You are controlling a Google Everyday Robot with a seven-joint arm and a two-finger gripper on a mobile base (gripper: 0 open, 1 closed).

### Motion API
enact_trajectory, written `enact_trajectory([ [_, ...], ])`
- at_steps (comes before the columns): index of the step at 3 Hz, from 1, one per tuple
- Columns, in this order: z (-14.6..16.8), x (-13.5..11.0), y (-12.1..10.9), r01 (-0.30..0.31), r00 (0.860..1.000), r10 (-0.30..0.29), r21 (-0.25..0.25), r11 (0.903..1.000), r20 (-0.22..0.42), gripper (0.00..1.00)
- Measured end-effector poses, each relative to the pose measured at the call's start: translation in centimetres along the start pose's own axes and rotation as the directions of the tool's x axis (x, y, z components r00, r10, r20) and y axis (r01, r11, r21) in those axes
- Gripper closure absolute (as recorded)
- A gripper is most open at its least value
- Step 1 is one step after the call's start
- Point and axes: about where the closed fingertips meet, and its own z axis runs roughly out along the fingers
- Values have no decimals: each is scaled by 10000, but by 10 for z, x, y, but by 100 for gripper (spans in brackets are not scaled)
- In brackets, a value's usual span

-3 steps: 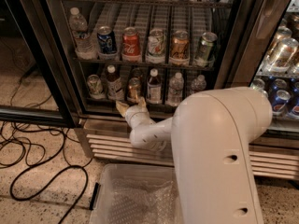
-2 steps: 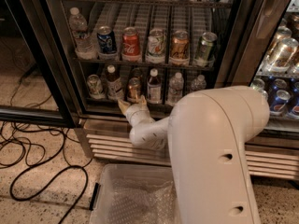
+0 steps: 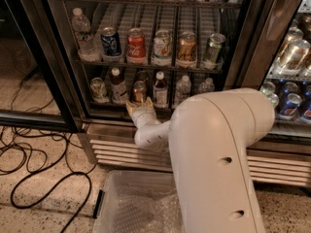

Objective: Pick orange can from bottom shelf of fridge

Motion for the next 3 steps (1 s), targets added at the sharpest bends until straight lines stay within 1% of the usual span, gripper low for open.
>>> enact_trajectory([
  [1,6,2,-5,120,9999,-120,190,9997,-13,35],
  [2,12,5,-11,197,9998,-196,564,9982,-28,36],
  [3,20,5,-12,181,9998,-182,748,9970,8,39],
])
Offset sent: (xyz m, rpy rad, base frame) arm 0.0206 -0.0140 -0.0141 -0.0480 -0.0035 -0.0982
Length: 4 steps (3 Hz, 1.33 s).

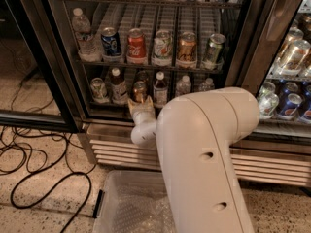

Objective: Pick orange can from bottom shelf of fridge

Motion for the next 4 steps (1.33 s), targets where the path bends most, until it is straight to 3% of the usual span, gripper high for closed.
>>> enact_trajectory([
  [2,14,-18,-4,30,9991,-38,182,9998,422,39],
  [4,36,-20,-12,26,9986,-41,286,9996,536,42],
])
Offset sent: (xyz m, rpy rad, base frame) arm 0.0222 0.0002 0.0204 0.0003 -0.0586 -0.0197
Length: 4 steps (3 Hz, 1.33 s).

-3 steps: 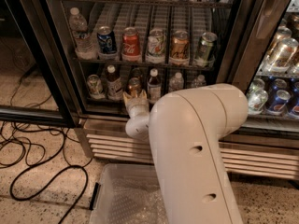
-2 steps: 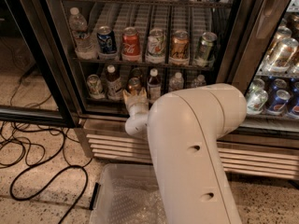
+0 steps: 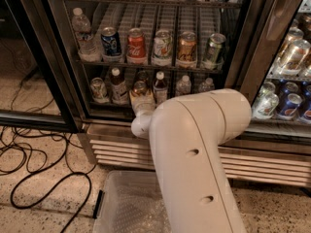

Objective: Pick orange can from bottom shelf of fridge

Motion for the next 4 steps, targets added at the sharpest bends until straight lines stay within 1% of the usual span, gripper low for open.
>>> enact_trajectory([
  [1,12,4,-4,-1,10000,1,53,10000,-48,41],
  [2,21,6,-5,-19,10000,19,-52,10000,-6,60],
  [3,21,5,-5,-19,10000,19,-53,10000,-1,83],
  [4,21,5,-5,-19,10000,19,-53,10000,-1,100],
])
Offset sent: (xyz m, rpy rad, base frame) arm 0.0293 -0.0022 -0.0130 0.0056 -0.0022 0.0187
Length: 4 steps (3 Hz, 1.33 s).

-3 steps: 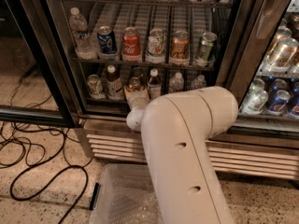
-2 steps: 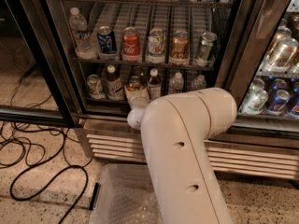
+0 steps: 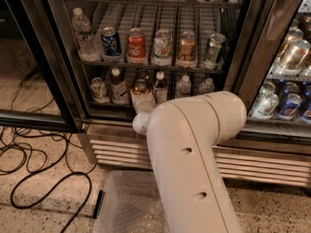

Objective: Pick orange can from bottom shelf of fridge

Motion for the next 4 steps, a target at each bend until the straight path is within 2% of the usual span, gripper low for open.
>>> enact_trajectory([
  [1,-6,-7,0,-439,9990,439,-169,9989,-1,100],
  [2,-24,-19,-4,-1267,9919,1264,-388,9912,-100,100],
  [4,-30,-23,-4,-1687,9855,1675,-521,9843,-259,100],
])
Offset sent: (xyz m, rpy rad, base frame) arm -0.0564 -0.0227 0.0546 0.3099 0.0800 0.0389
